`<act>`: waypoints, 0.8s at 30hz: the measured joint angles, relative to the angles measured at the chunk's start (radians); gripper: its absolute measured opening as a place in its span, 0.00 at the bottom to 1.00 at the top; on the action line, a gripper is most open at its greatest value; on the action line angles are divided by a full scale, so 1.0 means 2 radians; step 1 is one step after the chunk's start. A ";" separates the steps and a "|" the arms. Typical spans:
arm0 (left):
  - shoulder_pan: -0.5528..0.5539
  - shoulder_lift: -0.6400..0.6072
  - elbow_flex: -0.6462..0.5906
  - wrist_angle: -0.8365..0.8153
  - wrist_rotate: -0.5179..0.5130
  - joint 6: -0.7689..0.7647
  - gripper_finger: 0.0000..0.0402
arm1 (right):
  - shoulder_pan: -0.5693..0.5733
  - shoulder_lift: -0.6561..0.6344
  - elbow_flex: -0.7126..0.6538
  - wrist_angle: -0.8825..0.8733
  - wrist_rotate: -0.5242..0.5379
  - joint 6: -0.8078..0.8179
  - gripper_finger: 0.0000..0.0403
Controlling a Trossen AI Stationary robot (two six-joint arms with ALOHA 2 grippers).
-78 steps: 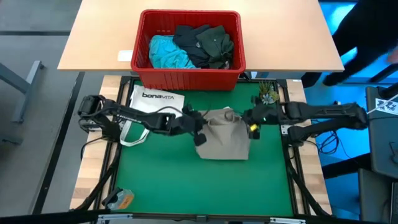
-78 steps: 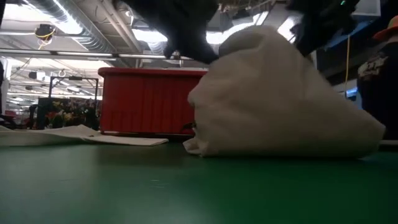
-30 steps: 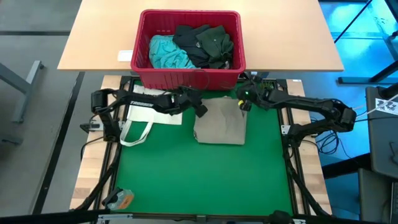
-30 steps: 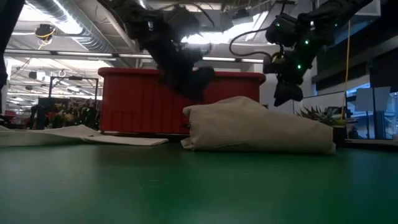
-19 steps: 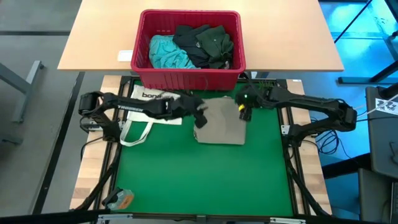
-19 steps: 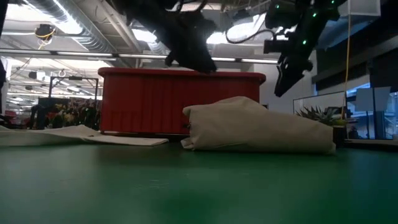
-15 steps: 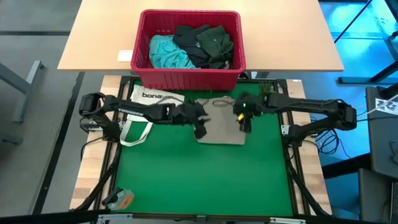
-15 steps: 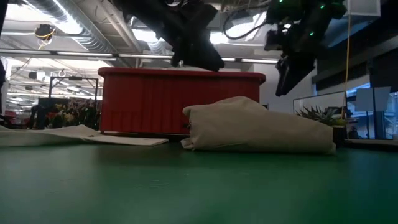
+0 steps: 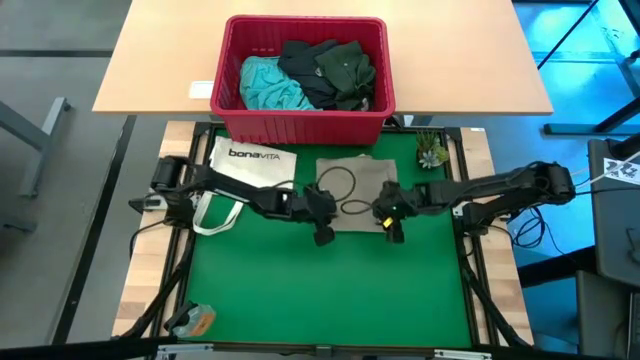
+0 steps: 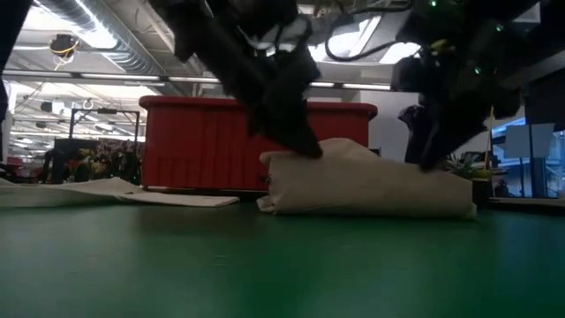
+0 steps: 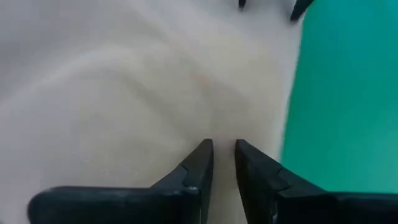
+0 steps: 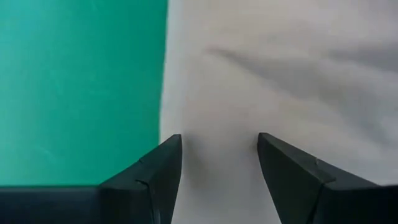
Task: Fold Laundry from Bin
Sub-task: Fold the light brown shorts
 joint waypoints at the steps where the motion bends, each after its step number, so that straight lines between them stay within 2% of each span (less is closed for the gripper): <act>1: 0.000 0.008 0.000 -0.001 0.001 0.000 0.15 | 0.000 0.000 -0.008 0.007 0.003 0.001 0.52; 7: -0.002 0.041 0.000 0.003 0.000 -0.014 0.11 | -0.002 0.002 -0.055 0.015 0.007 0.021 0.52; 14: -0.008 0.063 0.001 0.006 0.004 -0.028 0.11 | -0.002 0.008 -0.090 0.047 -0.016 0.054 0.52; 21: -0.024 0.062 0.001 0.005 0.020 -0.052 0.11 | -0.002 0.007 -0.099 0.055 -0.077 0.084 0.52; 24: -0.035 0.061 0.001 0.005 0.046 -0.071 0.11 | -0.001 0.007 -0.099 0.053 -0.122 0.101 0.52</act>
